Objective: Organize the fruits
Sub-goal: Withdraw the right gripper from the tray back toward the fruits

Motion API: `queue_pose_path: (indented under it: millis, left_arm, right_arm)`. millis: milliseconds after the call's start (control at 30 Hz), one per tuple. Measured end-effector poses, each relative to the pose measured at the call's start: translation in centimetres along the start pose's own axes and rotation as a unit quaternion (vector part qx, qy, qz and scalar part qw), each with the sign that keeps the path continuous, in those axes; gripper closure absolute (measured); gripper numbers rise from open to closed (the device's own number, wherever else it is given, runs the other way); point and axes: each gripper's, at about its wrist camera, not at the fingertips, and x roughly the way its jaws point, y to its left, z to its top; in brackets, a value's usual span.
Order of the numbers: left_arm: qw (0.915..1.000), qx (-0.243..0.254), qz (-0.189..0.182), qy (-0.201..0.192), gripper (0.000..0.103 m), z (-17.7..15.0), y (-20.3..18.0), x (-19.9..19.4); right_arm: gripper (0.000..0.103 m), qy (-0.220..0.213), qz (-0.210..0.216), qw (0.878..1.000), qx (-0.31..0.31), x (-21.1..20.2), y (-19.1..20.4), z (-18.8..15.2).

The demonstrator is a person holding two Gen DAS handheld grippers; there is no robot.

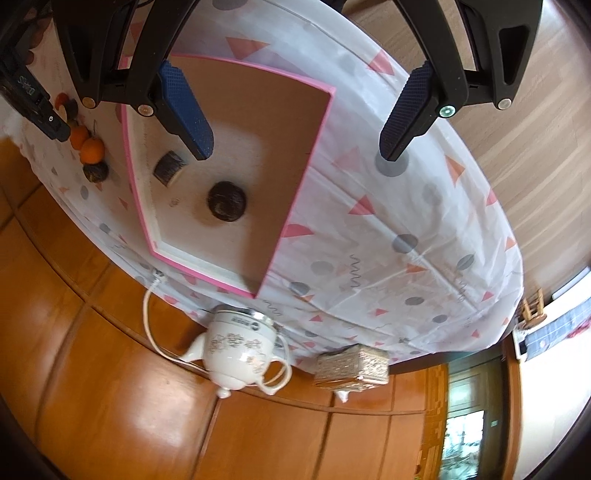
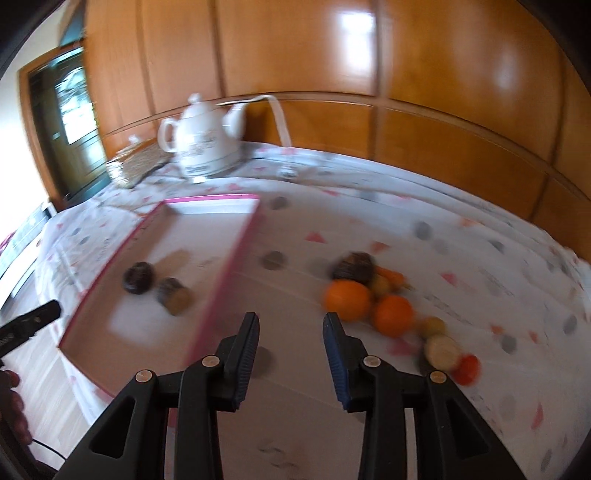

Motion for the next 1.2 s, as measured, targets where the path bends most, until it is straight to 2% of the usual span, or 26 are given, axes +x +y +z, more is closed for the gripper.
queue_pose_path:
  millis: [167,233,600,967,1200]
  left_arm:
    - [0.9996,0.023,-0.015,0.001,0.011,-0.1,-1.2,-0.2]
    - [0.9994,0.029,-0.021,0.004,0.011,-0.2,-1.6,-0.2]
    - [0.9959,0.081,-0.038,0.012,0.011,-0.6,-4.4,-0.3]
    - [0.9896,0.128,-0.063,0.018,0.011,-0.5,-7.3,-0.4]
    - [0.9820,0.169,-0.081,0.020,0.011,-0.3,-10.3,-0.3]
  right_arm:
    - [0.064,0.003,-0.040,0.998,0.048,-0.9,-4.4,-1.7]
    - [0.059,0.004,-0.057,0.996,0.070,-1.3,-6.3,-2.4]
    - [0.058,0.020,-0.150,0.973,0.173,-3.6,-16.0,-7.3]
    - [0.058,0.021,-0.210,0.947,0.244,-4.1,-21.2,-10.1]
    - [0.057,0.022,-0.220,0.940,0.258,-4.1,-22.3,-10.7]
